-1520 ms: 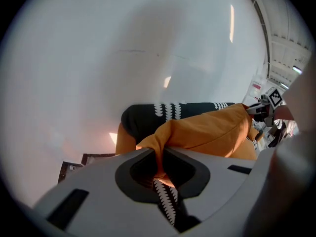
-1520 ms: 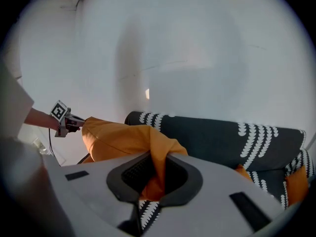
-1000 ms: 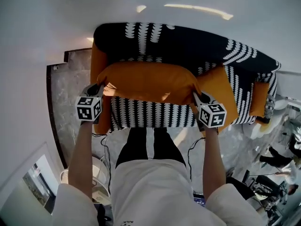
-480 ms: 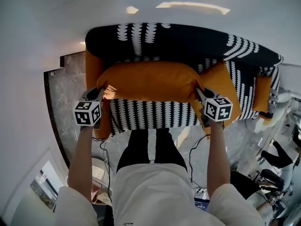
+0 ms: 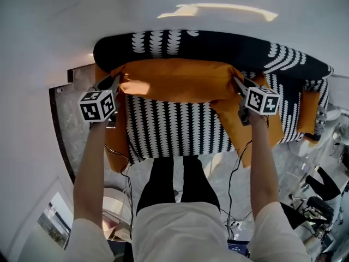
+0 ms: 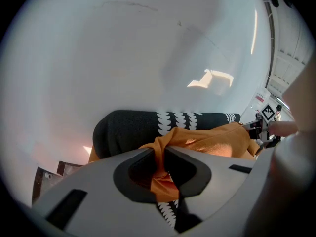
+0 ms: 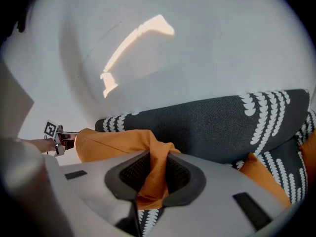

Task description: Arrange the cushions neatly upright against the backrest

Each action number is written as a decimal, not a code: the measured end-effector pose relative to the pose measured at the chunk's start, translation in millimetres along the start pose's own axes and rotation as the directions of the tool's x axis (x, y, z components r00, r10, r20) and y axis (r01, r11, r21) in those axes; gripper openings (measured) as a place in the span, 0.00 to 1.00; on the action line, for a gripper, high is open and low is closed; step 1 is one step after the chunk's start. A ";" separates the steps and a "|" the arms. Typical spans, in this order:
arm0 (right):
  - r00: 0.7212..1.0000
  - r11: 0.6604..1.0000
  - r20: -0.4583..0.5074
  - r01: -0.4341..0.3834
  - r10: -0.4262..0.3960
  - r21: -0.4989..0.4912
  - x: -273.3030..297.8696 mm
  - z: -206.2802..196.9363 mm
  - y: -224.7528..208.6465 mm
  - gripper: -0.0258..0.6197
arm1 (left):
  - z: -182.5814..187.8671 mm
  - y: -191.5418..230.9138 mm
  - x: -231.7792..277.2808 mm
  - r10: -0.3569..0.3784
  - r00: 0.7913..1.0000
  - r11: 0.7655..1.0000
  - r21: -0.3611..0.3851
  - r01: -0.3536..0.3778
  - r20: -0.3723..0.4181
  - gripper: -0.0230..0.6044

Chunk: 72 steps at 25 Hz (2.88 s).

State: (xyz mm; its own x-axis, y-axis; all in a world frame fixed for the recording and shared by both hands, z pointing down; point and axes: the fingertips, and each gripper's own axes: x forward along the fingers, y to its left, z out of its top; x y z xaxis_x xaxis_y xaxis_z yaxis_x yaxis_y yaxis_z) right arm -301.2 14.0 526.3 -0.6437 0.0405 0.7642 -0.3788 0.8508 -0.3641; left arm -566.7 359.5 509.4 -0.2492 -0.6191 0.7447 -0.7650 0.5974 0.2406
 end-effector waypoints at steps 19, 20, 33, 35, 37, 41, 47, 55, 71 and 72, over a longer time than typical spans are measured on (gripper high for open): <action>0.986 0.994 0.131 0.107 -0.104 -0.021 8.0 49.1 -60.8 0.50 | 28.4 1.2 38.7 0.003 1.000 0.998 0.067 -0.002 -0.018 0.28; 0.985 0.993 0.136 0.116 -0.111 -0.028 4.4 50.9 -62.5 0.50 | 28.9 -0.7 39.1 0.000 1.000 0.998 0.066 0.002 -0.028 0.29; 0.950 0.984 0.265 0.176 -0.163 -0.027 -52.6 68.8 -36.0 0.49 | 59.7 -5.3 -3.9 0.034 0.999 0.977 0.208 -0.037 0.020 0.48; 0.956 0.987 0.252 0.162 -0.152 -0.018 -64.8 57.7 -22.9 0.49 | 57.8 -17.4 -14.2 0.019 1.000 0.977 0.213 -0.023 0.018 0.48; 0.961 0.988 0.236 0.152 -0.143 -0.020 -78.2 44.3 -4.9 0.44 | 54.6 -31.9 -29.3 0.000 1.000 0.976 0.215 -0.004 0.020 0.48; 0.964 0.994 0.246 0.112 -0.104 -0.016 -119.0 21.1 39.7 0.23 | 54.9 -75.4 -67.3 -0.063 0.997 0.974 0.222 0.050 0.050 0.42; 0.962 0.999 0.272 0.040 -0.041 0.008 -184.9 -37.8 98.3 0.09 | 24.6 -158.7 -105.6 -0.159 0.986 0.943 0.305 0.134 0.057 0.24; 0.931 0.997 0.356 0.075 -0.075 0.015 -284.8 -110.5 128.0 0.08 | -13.6 -271.8 -122.7 -0.326 0.945 0.872 0.390 0.297 0.009 0.11; 0.874 0.970 0.424 0.190 -0.238 0.151 -445.7 -247.0 -3.0 0.08 | -89.8 -518.0 -137.1 -0.501 0.857 0.717 0.496 0.489 -0.121 0.07; 0.875 0.969 0.420 0.194 -0.240 0.151 -453.8 -257.2 -12.7 0.08 | -97.1 -532.3 -138.7 -0.503 0.854 0.717 0.489 0.498 -0.133 0.07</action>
State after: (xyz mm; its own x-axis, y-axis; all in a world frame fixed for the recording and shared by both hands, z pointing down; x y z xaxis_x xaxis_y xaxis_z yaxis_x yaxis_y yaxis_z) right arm 166.8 119.6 321.0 -0.7514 -0.3890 0.5331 -0.5925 0.7532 -0.2856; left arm -67.3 176.8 338.4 0.2507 -0.7615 0.5977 -0.9624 -0.1292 0.2391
